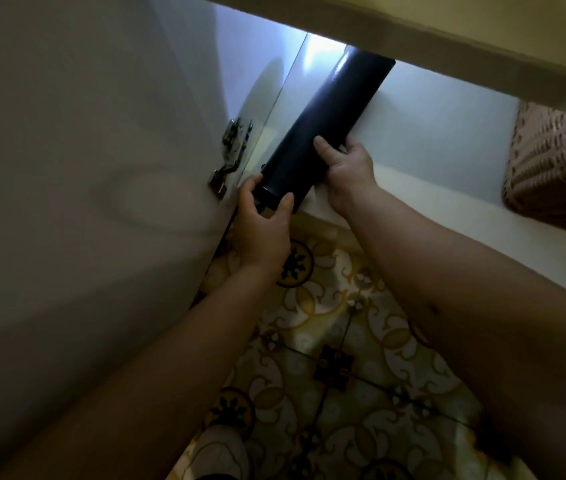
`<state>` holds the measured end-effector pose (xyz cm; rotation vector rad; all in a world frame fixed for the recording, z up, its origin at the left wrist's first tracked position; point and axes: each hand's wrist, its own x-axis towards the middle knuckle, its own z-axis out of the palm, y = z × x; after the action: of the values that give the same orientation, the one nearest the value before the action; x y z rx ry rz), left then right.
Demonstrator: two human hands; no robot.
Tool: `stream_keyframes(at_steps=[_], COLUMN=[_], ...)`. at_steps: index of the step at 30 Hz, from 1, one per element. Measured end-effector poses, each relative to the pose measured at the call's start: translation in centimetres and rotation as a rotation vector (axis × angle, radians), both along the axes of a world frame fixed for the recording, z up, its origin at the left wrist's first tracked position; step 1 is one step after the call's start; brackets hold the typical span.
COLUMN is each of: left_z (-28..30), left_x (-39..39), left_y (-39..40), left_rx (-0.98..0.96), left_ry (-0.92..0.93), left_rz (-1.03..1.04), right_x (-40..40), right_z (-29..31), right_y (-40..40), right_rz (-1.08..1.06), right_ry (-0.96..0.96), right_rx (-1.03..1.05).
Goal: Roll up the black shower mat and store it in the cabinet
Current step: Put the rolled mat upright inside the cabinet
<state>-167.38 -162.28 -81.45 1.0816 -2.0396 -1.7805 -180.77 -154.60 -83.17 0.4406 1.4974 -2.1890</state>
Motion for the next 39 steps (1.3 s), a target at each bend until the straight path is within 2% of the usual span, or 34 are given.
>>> stream_keyframes(at_steps=[7,14,19,21,24,25,33,39], left_z=[-0.1,0.0,0.7,1.0,1.5,1.6,1.8,1.5], left_x=[-1.5,-2.5,-1.6,-1.0,-0.9,-1.0,-1.4,-1.8], left_y=[1.3,1.1,1.2,1.7,2.4,2.5,0.7,0.0], left_rx=[0.106,0.063,0.132,0.202,0.348,0.361,0.221,0.282], left_ry=[-0.065,-0.096,-0.105,-0.065,0.001,0.008,0.019,0.005], left_rz=[0.178,0.229,0.275,0.272,0.225,0.206,-0.039,-0.131], right_x=[-1.5,-2.2,-1.5,-1.2,-1.4,-1.4,-0.5,-2.6], right_z=[0.3,1.9,2.1,1.8,1.2,1.2,0.5,1.0], right_y=[-0.4,-2.0,-1.8,-1.7,-1.3,-1.2,-1.7,-0.8], right_rz=[0.126,0.242,0.124,0.081,0.152,0.181,0.39,0.543], right_ry=[0.028,-0.041,-0.038,0.01,0.266,0.324,0.369,0.289], right_rx=[0.015,0.021,0.005,0.156,0.65,0.732,0.568,0.405])
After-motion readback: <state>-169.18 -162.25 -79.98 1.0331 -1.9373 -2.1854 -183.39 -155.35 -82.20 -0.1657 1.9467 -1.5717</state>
